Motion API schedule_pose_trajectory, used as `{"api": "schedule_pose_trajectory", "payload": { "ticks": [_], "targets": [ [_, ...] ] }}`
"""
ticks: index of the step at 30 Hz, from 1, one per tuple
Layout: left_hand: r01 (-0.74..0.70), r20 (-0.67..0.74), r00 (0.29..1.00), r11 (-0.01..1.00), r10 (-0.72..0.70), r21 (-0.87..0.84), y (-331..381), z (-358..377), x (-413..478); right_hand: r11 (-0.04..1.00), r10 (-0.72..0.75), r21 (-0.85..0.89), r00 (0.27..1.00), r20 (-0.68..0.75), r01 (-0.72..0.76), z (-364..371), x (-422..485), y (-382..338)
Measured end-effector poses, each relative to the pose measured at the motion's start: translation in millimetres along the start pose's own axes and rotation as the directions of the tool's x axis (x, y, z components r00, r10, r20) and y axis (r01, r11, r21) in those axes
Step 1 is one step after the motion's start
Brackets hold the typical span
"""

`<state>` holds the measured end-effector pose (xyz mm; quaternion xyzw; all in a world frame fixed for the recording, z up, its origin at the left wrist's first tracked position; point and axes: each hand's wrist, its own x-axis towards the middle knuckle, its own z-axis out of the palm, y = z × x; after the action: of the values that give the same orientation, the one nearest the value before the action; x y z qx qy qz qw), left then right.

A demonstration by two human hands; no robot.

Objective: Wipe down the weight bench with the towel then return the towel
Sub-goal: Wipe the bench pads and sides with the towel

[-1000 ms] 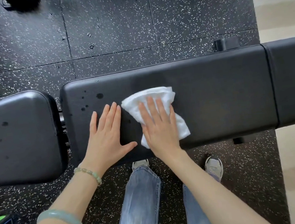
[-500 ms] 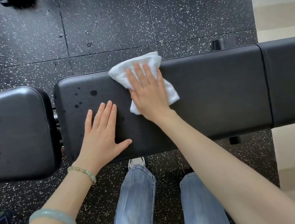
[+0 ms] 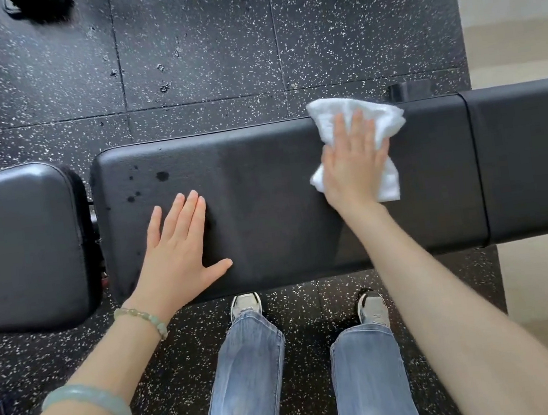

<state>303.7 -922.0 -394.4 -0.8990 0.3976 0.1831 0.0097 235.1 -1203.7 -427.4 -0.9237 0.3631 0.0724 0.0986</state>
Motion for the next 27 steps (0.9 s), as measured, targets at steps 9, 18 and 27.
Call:
{"api": "schedule_pose_trajectory", "payload": {
  "ticks": [9, 18, 27],
  "targets": [
    [-0.089, -0.01, 0.996, 0.996, 0.089, 0.011, -15.9, -3.6, 1.2, 0.877, -0.478, -0.004, 0.875, 0.082, 0.48, 10.7, -20.0, -119.7],
    [-0.111, -0.015, 0.994, 0.992, 0.11, -0.066, -33.4, 0.7, -8.9, 0.997, -0.075, 0.028, 0.997, -0.003, 0.075, 12.5, -7.9, -92.0],
    [0.081, 0.012, 0.997, 0.99, -0.08, -0.112, -87.9, -5.9, -41.0, 0.817, -0.577, 0.026, 0.813, 0.085, 0.577, 23.6, -41.6, -177.6]
  ]
}}
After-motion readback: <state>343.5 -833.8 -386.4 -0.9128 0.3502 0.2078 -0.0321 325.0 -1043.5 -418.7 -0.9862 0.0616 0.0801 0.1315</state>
